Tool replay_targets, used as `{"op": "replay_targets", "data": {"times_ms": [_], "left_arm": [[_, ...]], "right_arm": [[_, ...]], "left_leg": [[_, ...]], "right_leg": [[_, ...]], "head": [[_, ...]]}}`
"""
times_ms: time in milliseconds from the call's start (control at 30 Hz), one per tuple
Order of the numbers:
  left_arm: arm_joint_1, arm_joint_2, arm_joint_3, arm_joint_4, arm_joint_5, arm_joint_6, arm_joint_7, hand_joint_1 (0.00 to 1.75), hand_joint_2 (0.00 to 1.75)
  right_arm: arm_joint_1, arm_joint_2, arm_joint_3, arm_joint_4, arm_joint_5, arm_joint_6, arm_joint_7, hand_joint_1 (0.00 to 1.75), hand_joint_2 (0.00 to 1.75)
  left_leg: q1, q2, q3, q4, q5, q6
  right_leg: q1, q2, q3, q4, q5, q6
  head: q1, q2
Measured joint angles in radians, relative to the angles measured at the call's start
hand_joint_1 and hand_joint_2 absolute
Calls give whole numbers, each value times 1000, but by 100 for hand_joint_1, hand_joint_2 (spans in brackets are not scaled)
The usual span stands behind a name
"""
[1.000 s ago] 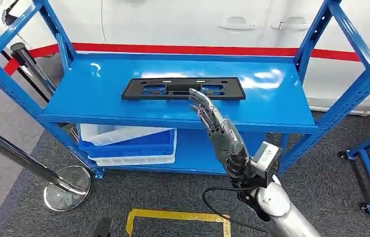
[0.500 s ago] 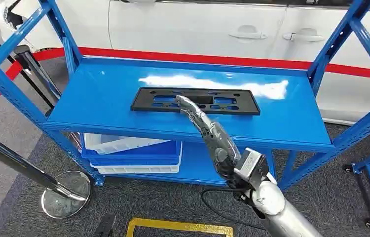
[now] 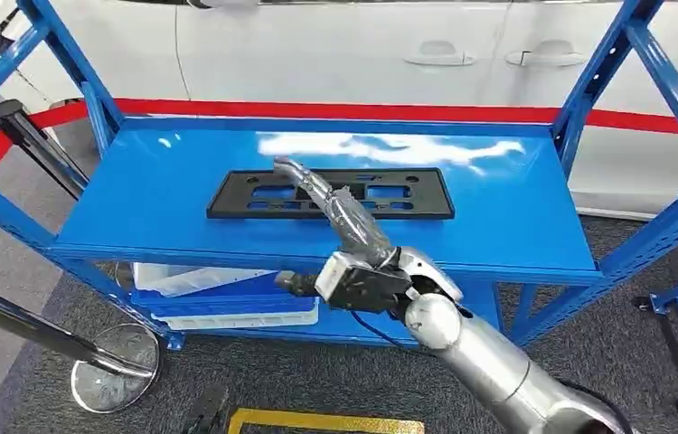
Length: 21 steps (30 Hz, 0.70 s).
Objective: Take the parts from the cabinet and place them on the table.
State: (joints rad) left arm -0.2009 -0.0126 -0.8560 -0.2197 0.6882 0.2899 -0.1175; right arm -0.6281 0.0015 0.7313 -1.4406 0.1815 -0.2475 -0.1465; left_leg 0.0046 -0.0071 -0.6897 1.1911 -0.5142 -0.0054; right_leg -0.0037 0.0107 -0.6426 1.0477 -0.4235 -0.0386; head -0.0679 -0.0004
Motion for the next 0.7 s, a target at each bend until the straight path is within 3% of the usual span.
{"op": "replay_targets", "data": {"times_ms": [33,67,100,133,200,267,300,367,400,433,467,533,567,600,633,700], "left_arm": [[-5,0,-3,0,-5,0,4,0,0],[-9,0,-5,0,-8,0,8,0,0],[-16,2,-6,0,-10,-1,11,0,0],[-20,2,-7,0,-12,-3,13,0,0],[-19,2,-7,0,-18,-5,18,0,0],[-21,-1,-7,-1,-26,-8,22,0,0],[-24,-1,-7,-1,-28,-8,24,0,0],[-27,-1,-7,-1,-29,-9,29,0,0],[-27,-1,-8,-1,-32,-10,32,0,0],[-26,-1,-8,-1,-33,-11,34,0,0],[-24,-2,-8,-1,-34,-11,35,0,0],[-23,-3,-8,-2,-36,-11,35,0,0],[-24,-4,-8,-1,-36,-11,35,0,0],[-26,-3,-8,-1,-36,-11,36,0,0],[-26,-3,-8,-1,-37,-11,39,0,0],[-25,-3,-8,-1,-39,-11,43,0,0]], "right_arm": [[-20,13,1,33,29,-17,4,0,175],[-38,25,2,67,61,-34,9,0,175],[-63,34,9,112,99,-53,17,0,175],[-81,42,15,146,125,-60,22,0,175],[-95,62,18,218,173,-78,28,0,175],[-115,77,19,288,220,-102,39,0,175],[-129,84,24,318,237,-112,42,0,175],[-138,90,32,371,280,-130,52,0,175],[-136,92,37,395,299,-133,58,0,175],[-134,95,43,424,314,-136,61,0,175],[-133,97,51,444,325,-139,63,0,175],[-135,104,57,473,333,-144,63,0,175],[-139,110,61,488,334,-144,63,0,175],[-143,111,66,505,336,-144,63,0,175],[-143,120,72,514,343,-143,68,0,175],[-141,122,79,535,371,-138,79,0,175]], "left_leg": [[-2,0,35,-94,60,10],[-7,1,56,-159,85,21],[-13,1,55,-167,57,27],[-15,-1,61,-172,57,30],[-17,-2,64,-173,76,37],[-4,2,85,-205,94,42],[-3,3,87,-207,96,48],[-3,2,87,-206,94,50],[-3,2,86,-205,93,51],[-2,2,86,-202,91,50],[0,0,86,-198,87,46],[6,-1,86,-182,74,36],[7,-1,84,-167,63,27],[1,-1,75,-157,57,19],[0,-1,71,-149,55,16],[2,0,72,-155,57,11]], "right_leg": [[2,0,7,0,-3,0],[1,0,9,-3,-4,0],[3,0,8,-3,-2,5],[0,0,3,-3,-3,12],[-1,-2,10,-8,-4,22],[3,-5,8,5,-16,33],[2,-6,-11,45,-45,39],[-4,-6,-81,191,-113,47],[-7,-6,-115,255,-133,52],[-10,-6,-133,285,-131,56],[-14,-6,-126,263,-105,60],[-21,-7,-58,120,-21,66],[-25,-8,-19,32,4,69],[-17,-7,-5,26,-18,67],[-18,-4,-11,26,-14,47],[-12,-2,-14,27,-15,35]], "head": [[0,0],[1,0],[5,0],[2,0],[0,0],[2,0],[4,0],[4,0],[4,0],[5,0],[4,0],[4,0],[5,0],[7,0],[6,0],[4,0]]}}
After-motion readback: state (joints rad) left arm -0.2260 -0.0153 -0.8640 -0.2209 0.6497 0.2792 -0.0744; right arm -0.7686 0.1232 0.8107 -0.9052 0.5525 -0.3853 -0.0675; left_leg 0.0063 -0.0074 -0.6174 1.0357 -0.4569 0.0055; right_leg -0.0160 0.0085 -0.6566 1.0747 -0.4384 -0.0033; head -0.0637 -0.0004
